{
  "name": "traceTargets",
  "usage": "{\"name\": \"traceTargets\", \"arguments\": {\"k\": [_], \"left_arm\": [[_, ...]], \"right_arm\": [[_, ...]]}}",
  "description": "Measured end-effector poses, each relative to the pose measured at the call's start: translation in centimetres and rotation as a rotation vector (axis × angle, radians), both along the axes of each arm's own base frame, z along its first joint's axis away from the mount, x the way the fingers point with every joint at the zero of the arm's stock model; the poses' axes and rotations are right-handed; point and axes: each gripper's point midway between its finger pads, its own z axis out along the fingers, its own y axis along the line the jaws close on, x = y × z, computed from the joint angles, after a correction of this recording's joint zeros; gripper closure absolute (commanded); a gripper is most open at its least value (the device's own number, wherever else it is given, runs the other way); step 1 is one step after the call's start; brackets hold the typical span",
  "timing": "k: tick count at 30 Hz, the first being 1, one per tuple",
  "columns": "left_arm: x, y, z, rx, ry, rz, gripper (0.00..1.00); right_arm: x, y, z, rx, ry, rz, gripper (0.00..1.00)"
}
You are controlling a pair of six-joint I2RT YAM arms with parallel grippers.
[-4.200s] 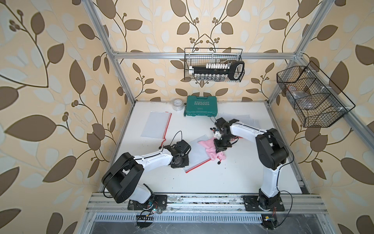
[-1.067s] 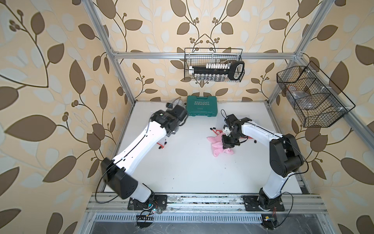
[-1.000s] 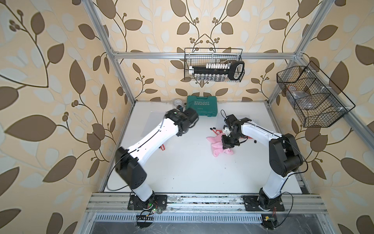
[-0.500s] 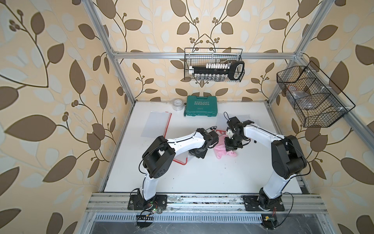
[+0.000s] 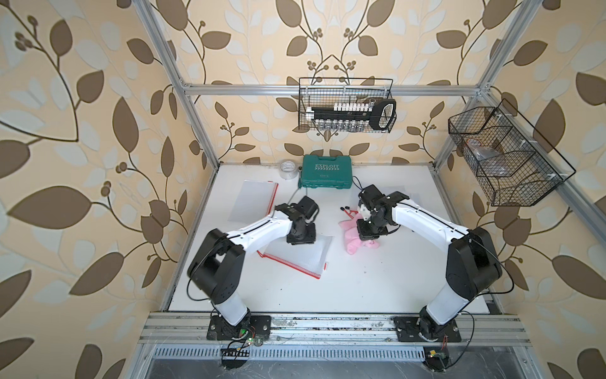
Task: Wipe the document bag
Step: Adjust the document bag at the center of the board.
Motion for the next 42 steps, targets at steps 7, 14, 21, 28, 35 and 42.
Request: {"name": "traceTargets", "arguments": {"k": [7,14,21,28,35,42], "left_arm": [[0.6,6.4,-0.8,-0.023,0.010,0.227,0.71],[0.2,7.4,-3.3,-0.007,0.062,0.269,0.62],[0.2,6.1,-4.1,-0.084,0.067,0.257,0.62],[-0.7,3.3,-5.2,-0.157,0.121,0.191,0.69],[-3.2,1.8,-7.1,-0.162,0.198,0.134,0.95],[-3.5,1.7,-8.0,-0.151,0.236,0.143,1.00]], "right_arm": [[1.6,10.4,1.6,0.102,-0.040,0.203,1.00],[-1.6,10.8,-7.8,0.027,0.197,0.240,1.00],[-0.1,5.8,-9.1,-0.141,0.167,0.293,1.00],[1.5,4.4,-9.0,-0.290,0.058,0.454,1.00],[2.1,4.3,-8.7,-0.314,0.023,0.490,1.00],[2.2,4.7,-6.3,-0.202,0.040,0.425,1.00]]}}
